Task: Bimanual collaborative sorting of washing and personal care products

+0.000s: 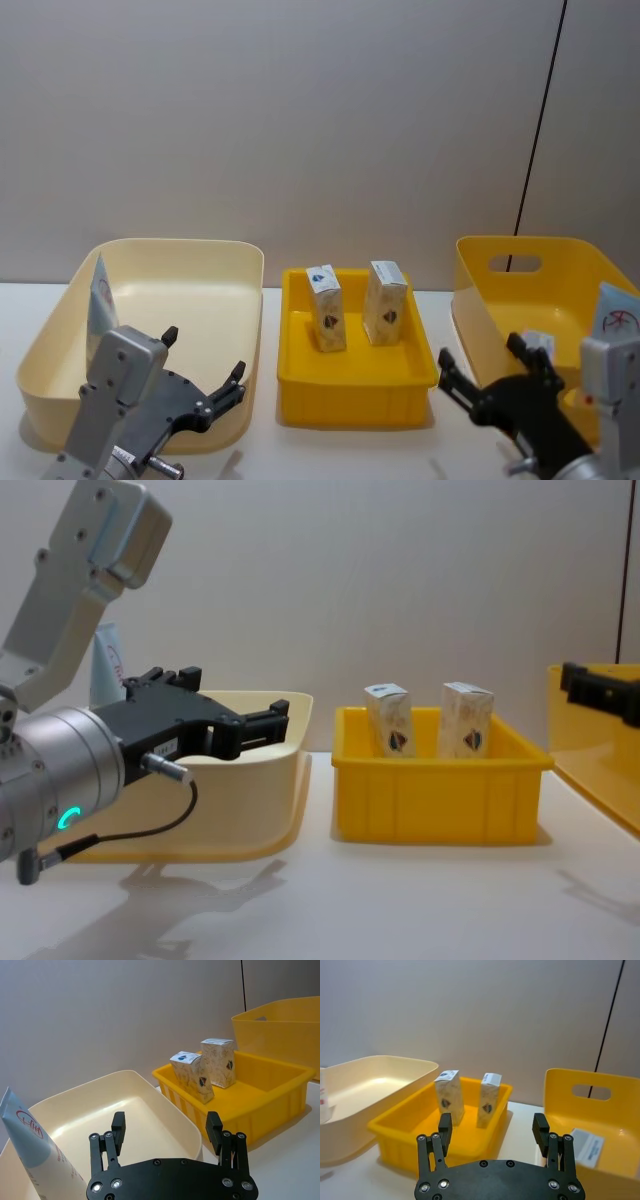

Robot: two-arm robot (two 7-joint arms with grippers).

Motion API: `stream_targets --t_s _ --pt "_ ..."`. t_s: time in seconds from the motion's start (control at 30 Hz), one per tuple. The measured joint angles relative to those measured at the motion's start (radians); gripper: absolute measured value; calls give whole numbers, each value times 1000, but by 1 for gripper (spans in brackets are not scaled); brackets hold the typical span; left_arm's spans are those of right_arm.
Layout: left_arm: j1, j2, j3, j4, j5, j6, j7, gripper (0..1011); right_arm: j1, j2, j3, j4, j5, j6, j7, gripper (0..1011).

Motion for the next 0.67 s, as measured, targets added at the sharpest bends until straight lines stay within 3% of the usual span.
stream_targets --t_s 0.27,0.67 --pt "0 0 0 0 0 0 0 1003 -49 22 -31 -24 26 -25 -2 1001" --pt "0 0 0 0 0 0 0 1003 -53 23 -33 -26 28 -26 -3 1001"
